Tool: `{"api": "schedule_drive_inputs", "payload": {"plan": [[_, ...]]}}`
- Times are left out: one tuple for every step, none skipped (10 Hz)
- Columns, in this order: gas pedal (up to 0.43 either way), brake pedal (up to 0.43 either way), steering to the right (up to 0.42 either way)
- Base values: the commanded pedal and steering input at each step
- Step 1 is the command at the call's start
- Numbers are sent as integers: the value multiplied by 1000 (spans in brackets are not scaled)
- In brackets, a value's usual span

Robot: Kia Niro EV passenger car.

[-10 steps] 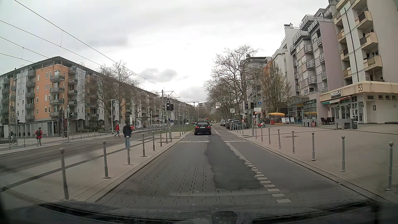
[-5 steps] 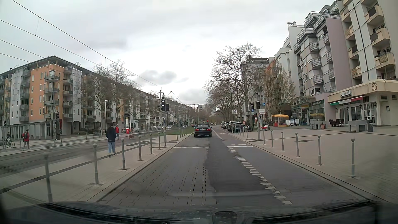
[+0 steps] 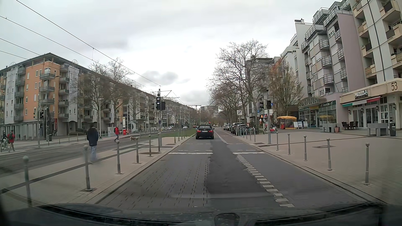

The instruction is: Follow the waypoints while adhering to traffic rules and regulations

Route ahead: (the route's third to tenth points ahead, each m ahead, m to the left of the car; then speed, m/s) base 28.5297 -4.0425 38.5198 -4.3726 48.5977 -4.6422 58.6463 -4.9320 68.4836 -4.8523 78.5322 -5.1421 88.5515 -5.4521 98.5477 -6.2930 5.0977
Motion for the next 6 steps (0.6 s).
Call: {"api": "schedule_drive_inputs", "payload": {"plan": [[59,0,0],[59,0,-1],[59,0,-1],[59,0,-2],[59,0,-3],[59,0,-3]]}}
